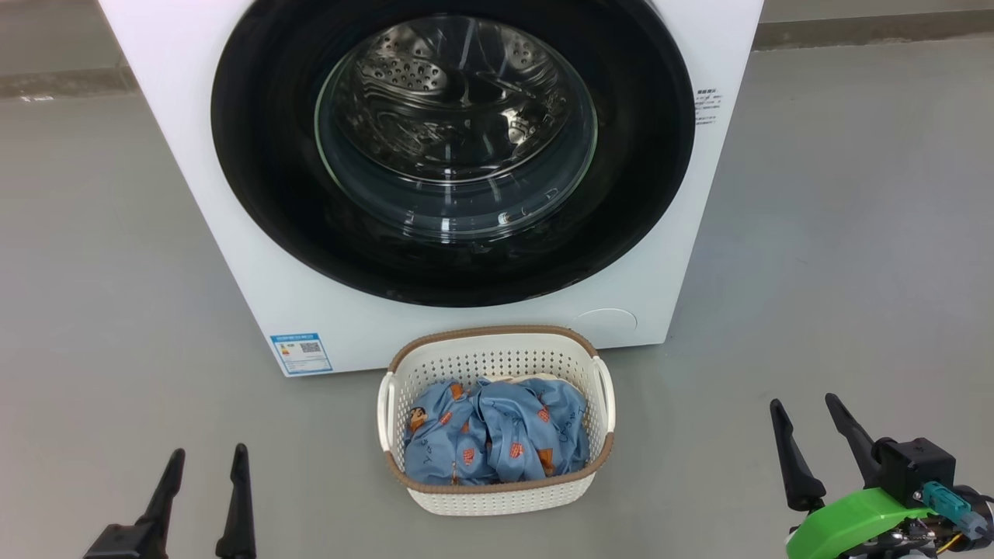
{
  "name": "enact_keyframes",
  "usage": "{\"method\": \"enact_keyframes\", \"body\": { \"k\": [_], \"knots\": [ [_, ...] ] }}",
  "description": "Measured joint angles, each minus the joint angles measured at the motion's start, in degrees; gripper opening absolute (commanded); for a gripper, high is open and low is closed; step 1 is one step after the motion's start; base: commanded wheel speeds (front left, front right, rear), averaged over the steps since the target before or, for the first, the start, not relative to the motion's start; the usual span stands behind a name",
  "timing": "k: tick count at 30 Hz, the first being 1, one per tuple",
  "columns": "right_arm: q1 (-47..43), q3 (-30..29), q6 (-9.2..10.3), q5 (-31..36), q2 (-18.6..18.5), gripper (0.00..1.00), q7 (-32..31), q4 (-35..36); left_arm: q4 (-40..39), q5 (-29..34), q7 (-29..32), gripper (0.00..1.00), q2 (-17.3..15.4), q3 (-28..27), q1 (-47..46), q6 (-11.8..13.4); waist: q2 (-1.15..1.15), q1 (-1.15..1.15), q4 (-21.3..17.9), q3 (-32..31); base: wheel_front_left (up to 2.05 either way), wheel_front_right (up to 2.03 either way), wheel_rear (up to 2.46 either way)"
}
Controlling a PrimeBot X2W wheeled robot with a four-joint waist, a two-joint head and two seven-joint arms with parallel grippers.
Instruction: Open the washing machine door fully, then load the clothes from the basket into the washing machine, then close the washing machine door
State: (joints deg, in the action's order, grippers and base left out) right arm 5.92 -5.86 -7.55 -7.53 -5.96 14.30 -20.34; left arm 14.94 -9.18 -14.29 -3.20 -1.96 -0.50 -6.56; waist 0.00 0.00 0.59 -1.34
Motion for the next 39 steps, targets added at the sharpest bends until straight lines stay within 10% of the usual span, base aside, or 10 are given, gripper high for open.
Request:
{"method": "enact_keyframes", "body": {
  "k": [39],
  "knots": [
    [0.0, -1.1, 0.0, -0.1, 0.1, 1.0, 0.0, 1.2, -0.4, 1.0, 0.0, 1.0, 0.9, -1.2, -0.1, -0.2, 0.0, 0.0, 0.3, 0.8, 0.7, 0.7, -1.4]
  ]
}}
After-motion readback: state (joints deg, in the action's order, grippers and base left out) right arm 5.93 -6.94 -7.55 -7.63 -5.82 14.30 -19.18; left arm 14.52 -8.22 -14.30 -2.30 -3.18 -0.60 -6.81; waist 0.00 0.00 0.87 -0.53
